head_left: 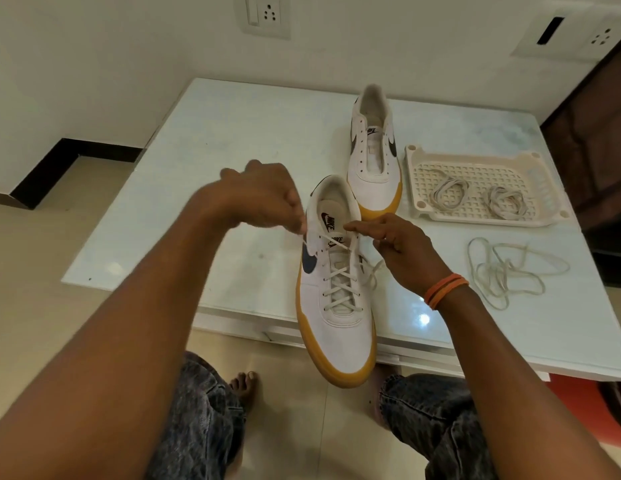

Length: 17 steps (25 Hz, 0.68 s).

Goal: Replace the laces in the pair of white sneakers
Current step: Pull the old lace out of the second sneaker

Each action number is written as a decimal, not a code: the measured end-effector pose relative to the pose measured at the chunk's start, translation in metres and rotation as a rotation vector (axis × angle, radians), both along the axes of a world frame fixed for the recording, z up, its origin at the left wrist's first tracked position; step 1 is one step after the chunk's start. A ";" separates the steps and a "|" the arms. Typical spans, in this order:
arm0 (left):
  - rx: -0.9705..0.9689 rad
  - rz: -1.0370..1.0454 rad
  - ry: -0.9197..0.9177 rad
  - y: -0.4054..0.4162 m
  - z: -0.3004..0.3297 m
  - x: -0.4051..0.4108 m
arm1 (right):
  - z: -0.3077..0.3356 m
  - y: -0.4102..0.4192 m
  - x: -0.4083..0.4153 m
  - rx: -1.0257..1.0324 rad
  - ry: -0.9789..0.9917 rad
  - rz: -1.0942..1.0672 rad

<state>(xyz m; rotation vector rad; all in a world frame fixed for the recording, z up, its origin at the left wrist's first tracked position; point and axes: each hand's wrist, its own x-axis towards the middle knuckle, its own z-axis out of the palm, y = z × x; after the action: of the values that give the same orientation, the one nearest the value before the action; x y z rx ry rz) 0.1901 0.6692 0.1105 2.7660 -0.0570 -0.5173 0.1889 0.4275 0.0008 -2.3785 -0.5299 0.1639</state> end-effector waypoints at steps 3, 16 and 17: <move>0.081 0.080 0.106 0.012 -0.007 -0.002 | 0.001 0.004 -0.004 0.083 0.053 0.000; 0.012 -0.137 -0.048 -0.043 -0.037 -0.005 | 0.022 0.026 -0.070 -0.284 0.375 -0.153; -0.027 -0.086 -0.037 -0.040 -0.029 -0.004 | 0.021 0.028 -0.069 -0.261 0.404 -0.175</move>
<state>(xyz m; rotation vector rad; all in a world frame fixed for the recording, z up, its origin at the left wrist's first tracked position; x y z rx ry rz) 0.1862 0.6294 0.0816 2.7559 -0.1916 -0.4833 0.1196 0.4558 0.0217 -2.5317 -0.1129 0.6513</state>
